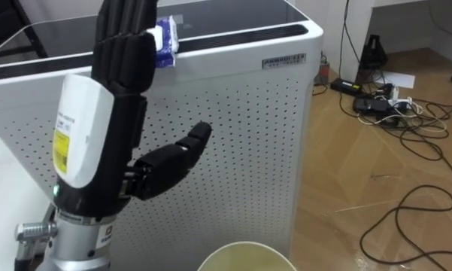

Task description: Pick garbage

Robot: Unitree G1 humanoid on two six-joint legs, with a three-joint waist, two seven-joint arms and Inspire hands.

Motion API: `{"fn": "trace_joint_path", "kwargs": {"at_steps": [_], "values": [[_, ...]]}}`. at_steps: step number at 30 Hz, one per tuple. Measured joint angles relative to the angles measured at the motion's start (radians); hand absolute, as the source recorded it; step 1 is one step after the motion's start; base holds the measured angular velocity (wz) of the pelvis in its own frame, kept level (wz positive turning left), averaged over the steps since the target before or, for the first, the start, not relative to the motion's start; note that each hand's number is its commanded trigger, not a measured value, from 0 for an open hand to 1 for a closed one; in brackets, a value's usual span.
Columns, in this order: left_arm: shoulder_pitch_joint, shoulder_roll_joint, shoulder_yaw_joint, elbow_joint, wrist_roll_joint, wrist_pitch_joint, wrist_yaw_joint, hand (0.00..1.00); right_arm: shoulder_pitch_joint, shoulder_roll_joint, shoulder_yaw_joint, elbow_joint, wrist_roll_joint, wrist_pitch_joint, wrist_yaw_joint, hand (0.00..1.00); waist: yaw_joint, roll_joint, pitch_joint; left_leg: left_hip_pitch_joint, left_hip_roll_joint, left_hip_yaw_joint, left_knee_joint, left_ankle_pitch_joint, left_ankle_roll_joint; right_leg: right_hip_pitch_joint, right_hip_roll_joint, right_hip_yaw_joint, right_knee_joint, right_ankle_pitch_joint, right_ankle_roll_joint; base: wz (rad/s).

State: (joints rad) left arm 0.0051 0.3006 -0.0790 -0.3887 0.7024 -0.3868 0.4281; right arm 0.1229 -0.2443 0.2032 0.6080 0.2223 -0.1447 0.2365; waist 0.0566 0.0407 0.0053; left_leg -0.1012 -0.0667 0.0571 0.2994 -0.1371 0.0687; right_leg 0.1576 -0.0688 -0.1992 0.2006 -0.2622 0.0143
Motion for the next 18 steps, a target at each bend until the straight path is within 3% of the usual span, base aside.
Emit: {"fn": "trace_joint_path", "kwargs": {"at_steps": [7,13,18], "values": [[-0.001,0.003,0.006,0.000,0.000,0.017,-0.033,0.00,0.000,0.000,0.000,0.000,-0.006,0.003,0.006,1.00,0.000,0.007,0.0050,0.003,-0.001,0.000,-0.005,0.001,-0.001,0.001,0.000,0.001,0.000,0.000,0.000,0.00],[-0.002,0.030,0.016,-0.001,0.000,0.017,-0.049,0.00,0.000,-0.003,0.000,0.000,-0.032,0.003,0.007,1.00,0.000,0.007,0.0053,0.006,-0.002,0.000,-0.020,0.008,-0.005,0.001,0.000,0.000,-0.012,0.002,-0.003,0.00],[-0.011,0.034,0.037,-0.002,0.014,0.016,-0.049,0.00,0.001,-0.017,0.000,0.000,-0.032,0.003,0.007,1.00,0.002,0.009,0.0049,0.007,-0.002,-0.001,-0.030,0.011,-0.006,0.000,-0.001,-0.003,-0.015,0.003,-0.005,0.02]]}}
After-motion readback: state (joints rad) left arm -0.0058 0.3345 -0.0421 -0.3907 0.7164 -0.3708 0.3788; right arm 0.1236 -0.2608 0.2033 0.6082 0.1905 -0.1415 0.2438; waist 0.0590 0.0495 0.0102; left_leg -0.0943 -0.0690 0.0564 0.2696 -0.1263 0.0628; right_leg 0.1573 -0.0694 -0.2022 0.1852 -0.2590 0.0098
